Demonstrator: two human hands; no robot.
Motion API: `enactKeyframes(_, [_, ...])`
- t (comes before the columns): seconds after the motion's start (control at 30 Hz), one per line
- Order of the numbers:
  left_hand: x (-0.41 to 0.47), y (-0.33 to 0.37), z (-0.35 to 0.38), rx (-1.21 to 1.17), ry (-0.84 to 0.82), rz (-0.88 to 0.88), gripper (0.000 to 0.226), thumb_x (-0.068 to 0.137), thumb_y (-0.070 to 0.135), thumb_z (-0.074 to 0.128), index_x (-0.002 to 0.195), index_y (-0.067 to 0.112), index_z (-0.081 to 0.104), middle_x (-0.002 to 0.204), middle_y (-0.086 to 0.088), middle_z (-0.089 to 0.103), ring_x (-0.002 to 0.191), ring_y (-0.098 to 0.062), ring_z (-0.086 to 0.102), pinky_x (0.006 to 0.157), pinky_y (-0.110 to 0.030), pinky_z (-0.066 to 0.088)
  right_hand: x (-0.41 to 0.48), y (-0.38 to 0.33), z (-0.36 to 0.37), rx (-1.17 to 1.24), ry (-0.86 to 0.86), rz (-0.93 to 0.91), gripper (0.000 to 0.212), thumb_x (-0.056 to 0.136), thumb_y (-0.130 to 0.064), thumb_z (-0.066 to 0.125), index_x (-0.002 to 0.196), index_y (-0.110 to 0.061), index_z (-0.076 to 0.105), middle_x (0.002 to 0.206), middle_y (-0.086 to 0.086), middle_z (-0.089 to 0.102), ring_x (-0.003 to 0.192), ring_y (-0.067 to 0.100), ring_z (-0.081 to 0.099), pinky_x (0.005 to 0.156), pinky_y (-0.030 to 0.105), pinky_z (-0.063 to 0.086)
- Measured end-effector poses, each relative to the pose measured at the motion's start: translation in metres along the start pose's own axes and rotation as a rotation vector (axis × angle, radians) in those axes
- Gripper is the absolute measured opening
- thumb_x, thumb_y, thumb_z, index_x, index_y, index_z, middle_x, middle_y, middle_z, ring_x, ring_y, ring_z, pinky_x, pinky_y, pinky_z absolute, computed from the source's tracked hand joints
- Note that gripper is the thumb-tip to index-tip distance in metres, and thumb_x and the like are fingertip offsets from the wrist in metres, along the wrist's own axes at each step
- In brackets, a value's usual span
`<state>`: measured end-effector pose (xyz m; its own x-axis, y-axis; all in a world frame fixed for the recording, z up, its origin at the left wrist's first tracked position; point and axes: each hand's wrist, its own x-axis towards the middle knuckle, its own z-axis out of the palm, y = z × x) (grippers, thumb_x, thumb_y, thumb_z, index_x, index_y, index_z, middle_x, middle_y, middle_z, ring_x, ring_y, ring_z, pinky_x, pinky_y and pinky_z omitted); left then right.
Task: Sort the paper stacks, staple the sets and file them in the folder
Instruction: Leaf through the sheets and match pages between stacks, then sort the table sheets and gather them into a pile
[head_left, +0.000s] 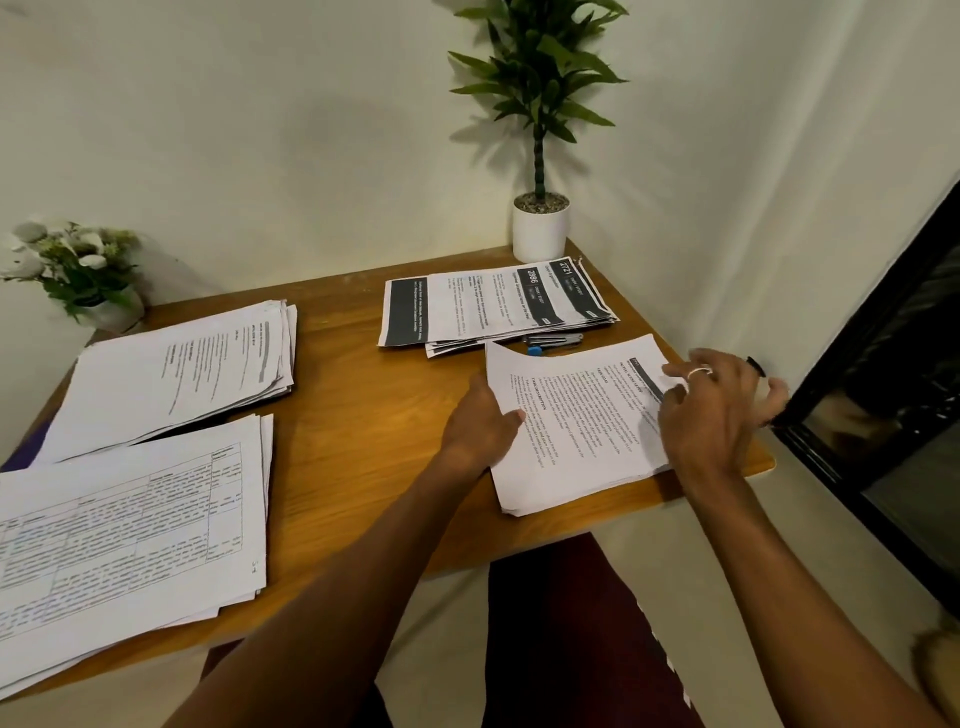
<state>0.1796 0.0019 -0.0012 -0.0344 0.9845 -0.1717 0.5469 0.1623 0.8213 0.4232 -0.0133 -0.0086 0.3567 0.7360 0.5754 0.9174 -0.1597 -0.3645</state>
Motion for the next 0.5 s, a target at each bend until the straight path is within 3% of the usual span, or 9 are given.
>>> enactKeyframes(0.07, [-0.001, 0.002, 0.004, 0.022, 0.007, 0.002, 0.062, 0.095, 0.02, 0.069, 0.145, 0.019, 0.033, 0.145, -0.001, 0.056, 0.127, -0.024, 0.059, 0.092, -0.038, 0.057, -0.005, -0.011, 0.002, 0.019, -0.043, -0.119, 0.015, 0.085, -0.015, 0.077, 0.1, -0.017, 0.077, 0.129, 0.005, 0.065, 0.128, 0.021, 0.049, 0.117, 0.048, 0.011])
enactKeyframes(0.23, [-0.006, 0.005, 0.011, 0.098, -0.011, 0.035, 0.065, 0.096, 0.023, 0.068, 0.148, 0.016, 0.029, 0.148, -0.002, 0.053, 0.129, -0.024, 0.058, 0.09, -0.035, 0.053, -0.022, -0.035, 0.025, 0.183, -0.427, -0.208, 0.034, 0.095, -0.037, 0.067, 0.126, -0.022, 0.071, 0.144, 0.0, 0.058, 0.137, 0.018, 0.046, 0.121, 0.046, 0.017])
enactKeyframes(0.5, [-0.008, 0.001, 0.019, 0.303, 0.006, 0.119, 0.071, 0.096, 0.035, 0.067, 0.151, 0.018, 0.024, 0.153, -0.001, 0.048, 0.127, -0.024, 0.059, 0.077, -0.024, 0.049, -0.037, -0.033, 0.033, 0.068, -0.619, -0.244, 0.056, 0.102, -0.056, 0.044, 0.151, -0.027, 0.047, 0.163, -0.003, 0.033, 0.151, 0.019, 0.024, 0.124, 0.046, 0.01])
